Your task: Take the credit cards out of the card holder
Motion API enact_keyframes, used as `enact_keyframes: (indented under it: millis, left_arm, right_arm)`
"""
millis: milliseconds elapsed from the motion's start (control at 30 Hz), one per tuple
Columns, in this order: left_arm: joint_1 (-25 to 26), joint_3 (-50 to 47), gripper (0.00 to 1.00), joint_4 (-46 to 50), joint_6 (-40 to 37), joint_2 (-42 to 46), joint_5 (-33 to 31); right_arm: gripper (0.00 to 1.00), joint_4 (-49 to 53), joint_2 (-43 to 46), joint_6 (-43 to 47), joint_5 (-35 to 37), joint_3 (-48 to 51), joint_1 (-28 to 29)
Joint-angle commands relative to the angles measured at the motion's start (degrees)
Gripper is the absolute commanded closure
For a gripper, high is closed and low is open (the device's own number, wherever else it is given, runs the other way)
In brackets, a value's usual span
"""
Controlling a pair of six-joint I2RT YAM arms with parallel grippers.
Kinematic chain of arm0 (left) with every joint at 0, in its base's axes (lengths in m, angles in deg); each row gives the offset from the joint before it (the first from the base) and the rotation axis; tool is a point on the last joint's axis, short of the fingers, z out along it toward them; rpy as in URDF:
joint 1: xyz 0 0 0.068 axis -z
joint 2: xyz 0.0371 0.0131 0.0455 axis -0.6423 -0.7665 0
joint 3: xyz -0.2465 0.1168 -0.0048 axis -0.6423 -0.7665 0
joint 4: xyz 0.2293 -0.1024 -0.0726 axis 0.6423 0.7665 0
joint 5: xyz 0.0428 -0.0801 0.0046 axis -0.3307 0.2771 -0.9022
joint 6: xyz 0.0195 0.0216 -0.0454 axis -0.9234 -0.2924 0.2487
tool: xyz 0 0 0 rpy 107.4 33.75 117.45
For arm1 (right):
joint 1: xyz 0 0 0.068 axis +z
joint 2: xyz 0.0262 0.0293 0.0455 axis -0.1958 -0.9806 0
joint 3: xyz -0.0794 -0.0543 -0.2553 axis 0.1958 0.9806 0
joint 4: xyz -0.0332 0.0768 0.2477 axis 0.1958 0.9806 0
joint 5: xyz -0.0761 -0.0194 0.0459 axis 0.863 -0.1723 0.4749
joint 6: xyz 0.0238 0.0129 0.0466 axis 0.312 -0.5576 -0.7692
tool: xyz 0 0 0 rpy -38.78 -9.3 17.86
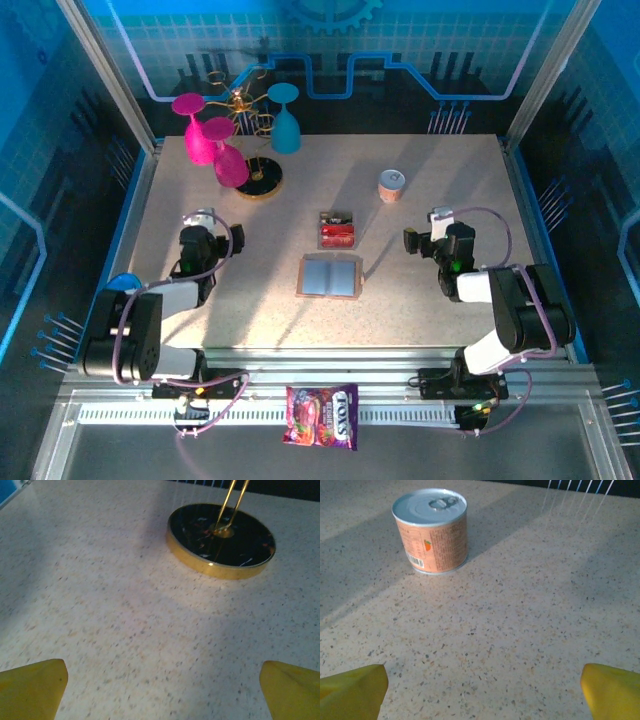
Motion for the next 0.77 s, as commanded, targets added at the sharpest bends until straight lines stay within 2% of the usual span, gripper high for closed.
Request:
enact_keyframes:
  millis: [0,67,733]
  left_arm:
    - [-1.68,0.33,0.01,-11.69,-1.97,-5.41,6.6]
    - [-1.97,-0.51,0.01,-16.42,-2.5,-8.61,8.57]
    - [-1.44,0.33,0.01,-14.24,-3.26,-8.31,8.0]
  right_arm:
    - [0.0,-5.2,-0.15,0.15,-1.98,0.05,-0.61]
    - [0.0,-5.32,-0.03,0.69,-2.91,0.12,-0.48]
    - [0.0,-5.07,-0.15,0.06,-2.3,-0.22,-0.79]
